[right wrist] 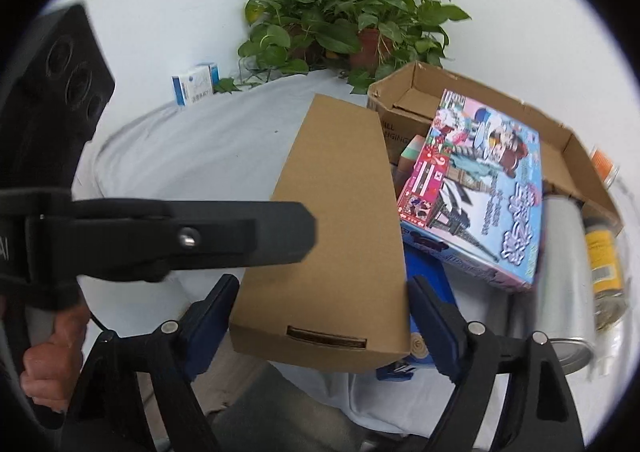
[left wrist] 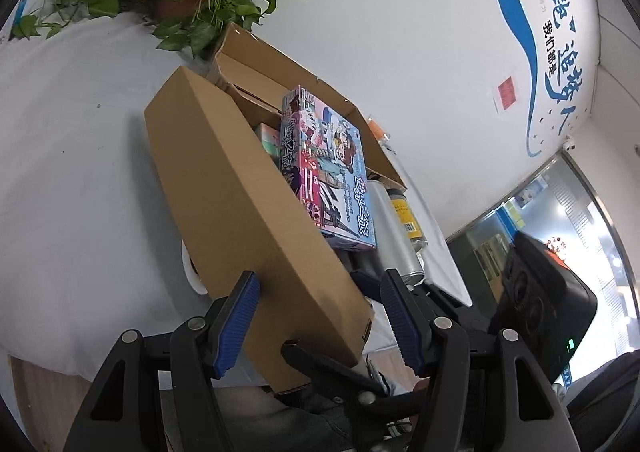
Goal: Organize rigid objects
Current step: 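Grasp the cardboard insert with the left gripper and lift it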
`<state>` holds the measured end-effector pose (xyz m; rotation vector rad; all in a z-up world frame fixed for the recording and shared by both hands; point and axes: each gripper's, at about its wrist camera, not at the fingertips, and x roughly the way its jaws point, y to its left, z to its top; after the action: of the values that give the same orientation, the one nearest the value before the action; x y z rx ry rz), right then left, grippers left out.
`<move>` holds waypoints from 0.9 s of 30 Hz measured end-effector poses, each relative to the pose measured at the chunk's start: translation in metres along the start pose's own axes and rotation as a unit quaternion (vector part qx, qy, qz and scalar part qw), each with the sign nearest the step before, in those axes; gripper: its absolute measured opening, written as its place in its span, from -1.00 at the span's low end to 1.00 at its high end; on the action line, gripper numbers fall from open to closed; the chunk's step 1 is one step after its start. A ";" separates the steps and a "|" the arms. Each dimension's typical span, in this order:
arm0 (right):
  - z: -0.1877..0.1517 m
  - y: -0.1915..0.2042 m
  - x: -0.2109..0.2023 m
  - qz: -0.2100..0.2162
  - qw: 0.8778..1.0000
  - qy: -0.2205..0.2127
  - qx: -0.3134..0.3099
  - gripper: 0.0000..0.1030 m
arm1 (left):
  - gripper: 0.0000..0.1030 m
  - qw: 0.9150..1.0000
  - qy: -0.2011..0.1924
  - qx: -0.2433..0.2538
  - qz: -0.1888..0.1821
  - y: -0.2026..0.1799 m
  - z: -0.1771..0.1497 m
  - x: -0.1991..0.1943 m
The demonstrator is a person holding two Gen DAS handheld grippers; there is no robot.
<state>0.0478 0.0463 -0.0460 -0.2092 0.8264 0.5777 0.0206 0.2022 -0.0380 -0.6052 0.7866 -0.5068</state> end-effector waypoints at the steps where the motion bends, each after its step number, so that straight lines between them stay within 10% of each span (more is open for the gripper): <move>1: 0.000 -0.008 0.000 0.024 0.999 0.002 0.028 0.65 | 0.36 1.000 -0.003 -0.009 -0.002 0.004 0.001 -0.002; 5: -0.004 -0.040 0.001 0.112 0.983 0.005 0.143 0.65 | 0.49 0.997 -0.027 -0.062 0.045 0.035 0.003 -0.020; 10: -0.009 -0.067 0.018 0.255 0.928 0.033 0.270 0.65 | 0.28 0.997 -0.021 -0.070 0.008 0.036 0.012 -0.014; 15: -0.003 -0.057 0.004 0.248 0.943 0.039 0.220 0.74 | 0.00 0.999 -0.015 -0.035 0.007 0.014 0.021 0.001; 20: 0.011 -0.046 -0.044 0.108 0.989 -0.038 0.096 0.82 | -0.08 1.000 -0.003 0.013 -0.017 -0.022 0.030 0.025; 27: 0.027 -0.038 -0.060 0.035 0.998 -0.056 0.014 0.81 | -0.09 0.999 0.008 0.028 -0.036 -0.038 0.037 0.042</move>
<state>0.0538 0.0016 0.0145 -0.1219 0.7350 0.6386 0.0672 0.1594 -0.0129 -0.5790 0.7654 -0.5985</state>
